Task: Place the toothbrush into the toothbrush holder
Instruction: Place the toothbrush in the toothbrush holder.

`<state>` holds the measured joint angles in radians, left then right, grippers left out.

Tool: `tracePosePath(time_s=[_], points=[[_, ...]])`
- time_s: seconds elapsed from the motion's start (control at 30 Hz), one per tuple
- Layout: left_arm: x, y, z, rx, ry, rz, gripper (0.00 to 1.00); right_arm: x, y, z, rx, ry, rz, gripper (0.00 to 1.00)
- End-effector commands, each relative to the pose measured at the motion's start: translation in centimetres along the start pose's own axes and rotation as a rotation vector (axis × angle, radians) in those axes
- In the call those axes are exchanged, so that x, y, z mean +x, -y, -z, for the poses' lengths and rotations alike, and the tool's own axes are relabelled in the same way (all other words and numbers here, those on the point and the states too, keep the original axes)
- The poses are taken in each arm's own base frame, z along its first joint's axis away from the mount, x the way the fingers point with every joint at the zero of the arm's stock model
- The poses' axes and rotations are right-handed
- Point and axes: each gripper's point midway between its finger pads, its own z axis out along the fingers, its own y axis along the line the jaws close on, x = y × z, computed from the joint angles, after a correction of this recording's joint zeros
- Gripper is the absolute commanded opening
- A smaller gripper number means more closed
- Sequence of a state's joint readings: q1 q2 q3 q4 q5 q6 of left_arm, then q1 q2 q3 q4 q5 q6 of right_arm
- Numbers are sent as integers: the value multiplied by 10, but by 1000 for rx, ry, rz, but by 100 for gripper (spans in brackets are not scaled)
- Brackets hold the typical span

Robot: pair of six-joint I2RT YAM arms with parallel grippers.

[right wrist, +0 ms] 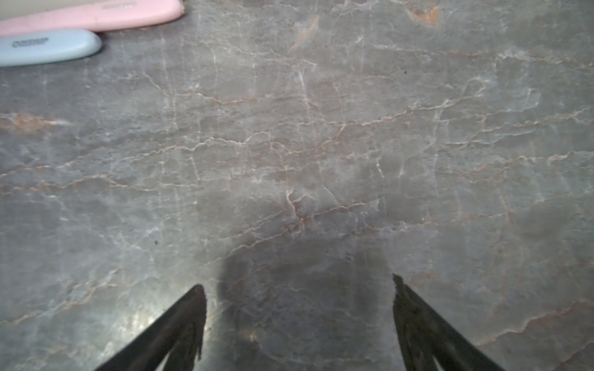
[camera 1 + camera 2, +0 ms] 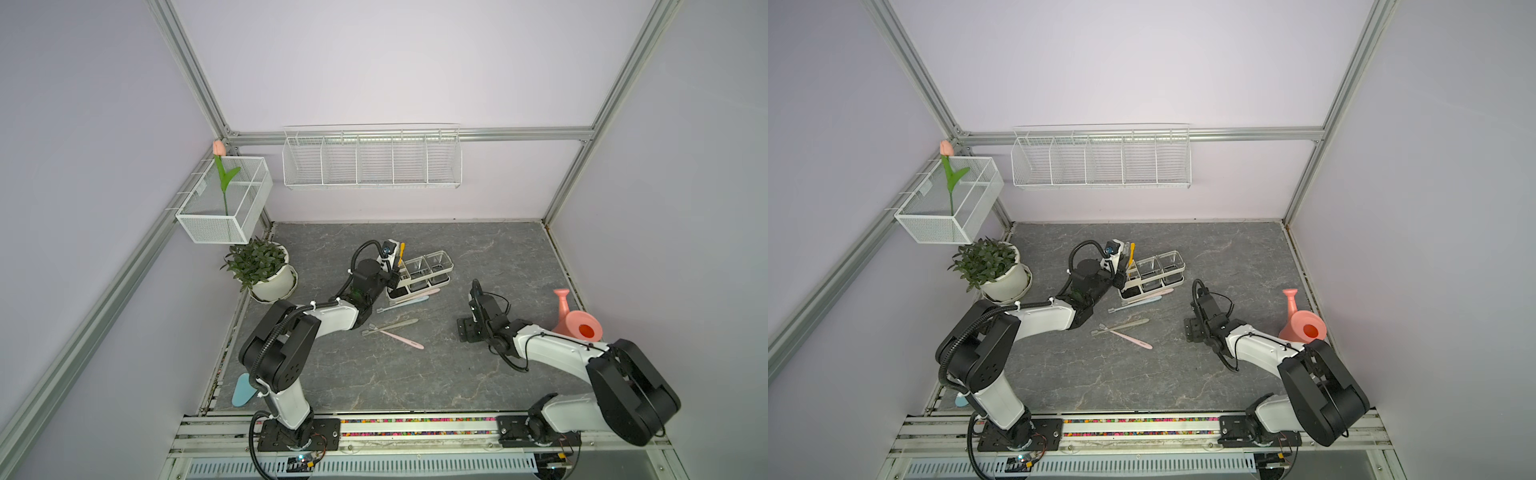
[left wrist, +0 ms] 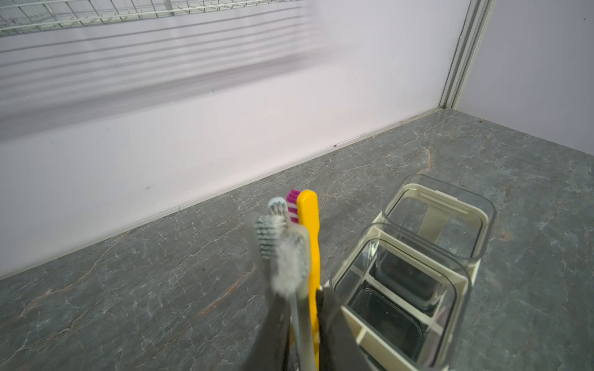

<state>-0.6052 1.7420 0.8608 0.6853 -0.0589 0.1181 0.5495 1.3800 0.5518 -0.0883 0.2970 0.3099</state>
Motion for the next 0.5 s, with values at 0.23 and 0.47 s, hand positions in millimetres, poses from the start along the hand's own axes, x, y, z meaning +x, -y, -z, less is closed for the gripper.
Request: tracePosePath(time_s=[0.23,0.47], points=[[6,2,3,-6,-21,-26,27,-3,1,1,-1,0,4,92],[-3,-2,16,-44,5,-15,32,-3,0,0,-3,-2,5,92]])
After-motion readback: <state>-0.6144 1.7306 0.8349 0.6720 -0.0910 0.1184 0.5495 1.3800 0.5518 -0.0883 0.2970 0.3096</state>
